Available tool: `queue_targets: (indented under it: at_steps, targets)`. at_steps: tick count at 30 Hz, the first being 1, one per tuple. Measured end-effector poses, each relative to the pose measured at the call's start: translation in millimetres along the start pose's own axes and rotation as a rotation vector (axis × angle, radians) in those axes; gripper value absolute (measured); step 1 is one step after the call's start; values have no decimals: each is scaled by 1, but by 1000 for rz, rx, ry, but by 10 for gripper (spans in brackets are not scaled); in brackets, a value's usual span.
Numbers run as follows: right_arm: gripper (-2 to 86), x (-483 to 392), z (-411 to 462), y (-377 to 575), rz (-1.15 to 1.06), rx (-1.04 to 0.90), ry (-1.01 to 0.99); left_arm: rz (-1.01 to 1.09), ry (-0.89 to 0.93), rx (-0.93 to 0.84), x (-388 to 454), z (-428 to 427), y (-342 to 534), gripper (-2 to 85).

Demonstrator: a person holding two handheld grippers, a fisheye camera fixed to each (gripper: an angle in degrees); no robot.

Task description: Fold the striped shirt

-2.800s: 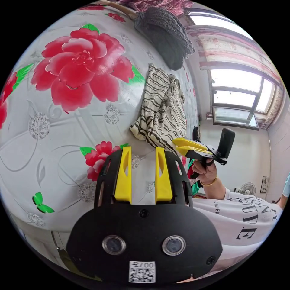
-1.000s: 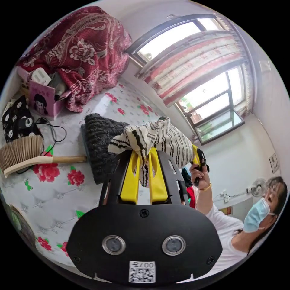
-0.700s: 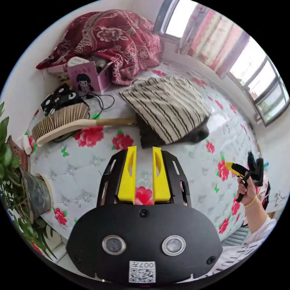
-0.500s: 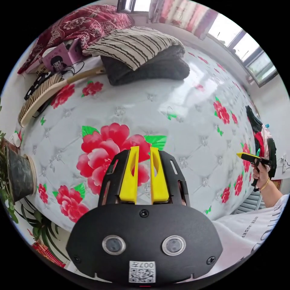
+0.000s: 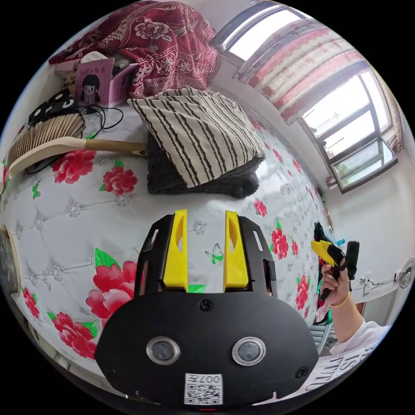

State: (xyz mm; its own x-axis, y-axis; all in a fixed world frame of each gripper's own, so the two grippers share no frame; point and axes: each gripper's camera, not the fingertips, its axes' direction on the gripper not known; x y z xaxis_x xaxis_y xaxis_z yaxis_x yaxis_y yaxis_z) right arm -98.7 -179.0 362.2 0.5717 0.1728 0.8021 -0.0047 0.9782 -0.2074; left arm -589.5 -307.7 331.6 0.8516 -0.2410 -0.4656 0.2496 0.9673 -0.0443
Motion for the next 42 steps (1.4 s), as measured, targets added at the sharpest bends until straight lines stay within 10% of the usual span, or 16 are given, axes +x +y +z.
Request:
queue_targets:
  at_steps: [19, 31, 42]
  targets:
    - [23, 35, 114, -185, 255, -14, -234, 132, -276, 85, 26, 6, -35, 48]
    - [3, 26, 107, -61, 283, -271, -205, 293, -352, -143, 8, -69, 116, 39]
    - [23, 66, 67, 60, 422, -485, -14, -75, -166, -385, -35, -109, 305, 72]
